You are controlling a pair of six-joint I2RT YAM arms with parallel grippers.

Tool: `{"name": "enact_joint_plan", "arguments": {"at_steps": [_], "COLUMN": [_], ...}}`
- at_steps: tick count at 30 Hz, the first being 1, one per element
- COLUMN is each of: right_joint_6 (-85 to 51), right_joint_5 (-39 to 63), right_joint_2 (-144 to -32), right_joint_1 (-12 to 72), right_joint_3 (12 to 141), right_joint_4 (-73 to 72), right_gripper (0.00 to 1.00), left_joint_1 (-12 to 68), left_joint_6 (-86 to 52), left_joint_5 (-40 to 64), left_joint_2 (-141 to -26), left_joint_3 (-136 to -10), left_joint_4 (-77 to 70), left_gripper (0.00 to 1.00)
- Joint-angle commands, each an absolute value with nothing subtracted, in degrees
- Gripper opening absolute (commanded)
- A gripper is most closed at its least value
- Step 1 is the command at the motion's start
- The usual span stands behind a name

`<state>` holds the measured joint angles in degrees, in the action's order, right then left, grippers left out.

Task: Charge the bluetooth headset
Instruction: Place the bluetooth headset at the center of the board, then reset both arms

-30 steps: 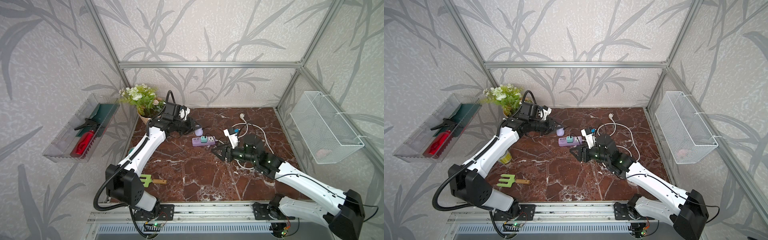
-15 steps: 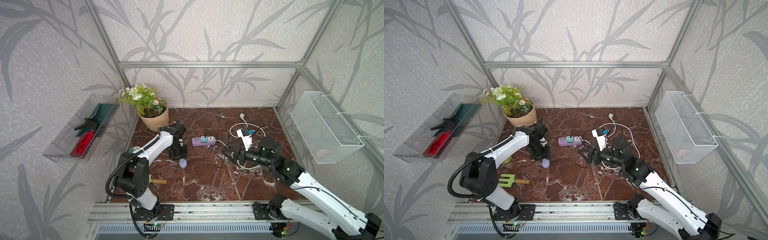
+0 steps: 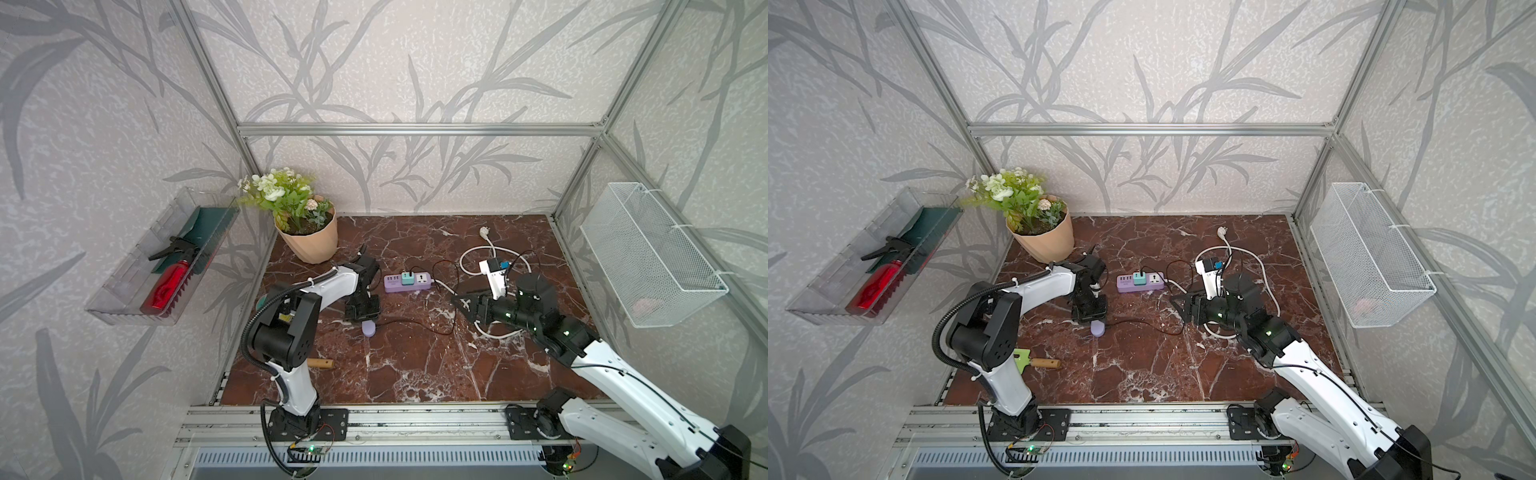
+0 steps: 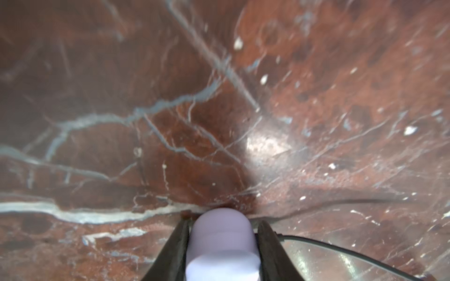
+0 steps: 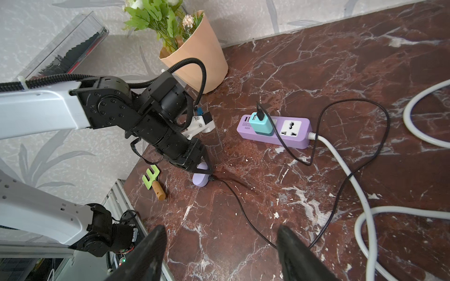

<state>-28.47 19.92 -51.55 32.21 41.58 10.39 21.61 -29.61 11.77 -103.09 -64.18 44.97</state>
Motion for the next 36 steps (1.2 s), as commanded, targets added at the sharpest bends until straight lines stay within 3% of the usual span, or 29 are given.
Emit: {"name": "enact_joint_plan", "arguments": {"at_steps": [1,3,6,10,11,12,19,23,27,30,34,36], "right_joint_6": [-29.44,-29.7,-29.88,-29.75,-29.79,-29.84,-23.07,-17.9,-10.92,-17.37,3.03,5.81], "right_joint_5": [19.16,19.07,18.46,18.76,19.43,20.29,18.32,-1.71,-12.85,-25.26,-19.88,-22.92], "right_joint_2": [-51.92,-52.48,-53.16,-54.26,-54.84,-55.31,-59.03,-61.43,-60.78,-61.87,-69.54,-75.51], "right_joint_1": [31.91,31.97,31.91,30.75,29.86,28.8,18.82,17.73,17.67,17.67,17.67,17.84], "right_joint_3": [40.65,40.67,40.6,40.84,41.1,41.2,46.61,49.65,44.34,36.61,24.31,23.78], "right_joint_4": [7.8,7.56,7.13,6.87,6.99,6.92,13.9,17.79,5.77,-6.31,-34.13,-35.59], "right_gripper": [0.73,0.74,0.76,0.8,0.99,0.99,0.99,0.99,0.99,0.99,0.99,0.99], "left_joint_1": [22.2,22.32,22.35,22.41,22.41,22.41,21.69,19.34,16.78,16.26,15.09,11.78], "left_joint_6": [-30.08,-30.14,-30.07,-30.29,-30.27,-30.22,-29.68,-26.43,-21.27,-12.84,-3.56,-3.37], "left_joint_5": [8.73,8.52,7.58,5.66,5.26,4.76,0.44,-11.25,-21.7,-27.46,-34.85,-34.67], "left_joint_2": [-104.93,-105.5,-105.82,-103.83,-103.04,-102.16,-91.22,-82.39,-74.78,-71.59,-70.8,-71.93], "left_joint_3": [-62.6,-62.49,-62.83,-64.01,-64.51,-65.21,-72.44,-74.72,-65.27,-54.74,-41.74,-37.23], "left_joint_4": [39.42,39.08,39.76,42.14,43.12,44.43,51.32,44.88,24.99,6.53,-10.63,-14.07], "left_gripper": [0.0,0.09,0.35,0.61,0.72,0.98,0.99,0.99,0.99,0.99,0.99,0.99]}}
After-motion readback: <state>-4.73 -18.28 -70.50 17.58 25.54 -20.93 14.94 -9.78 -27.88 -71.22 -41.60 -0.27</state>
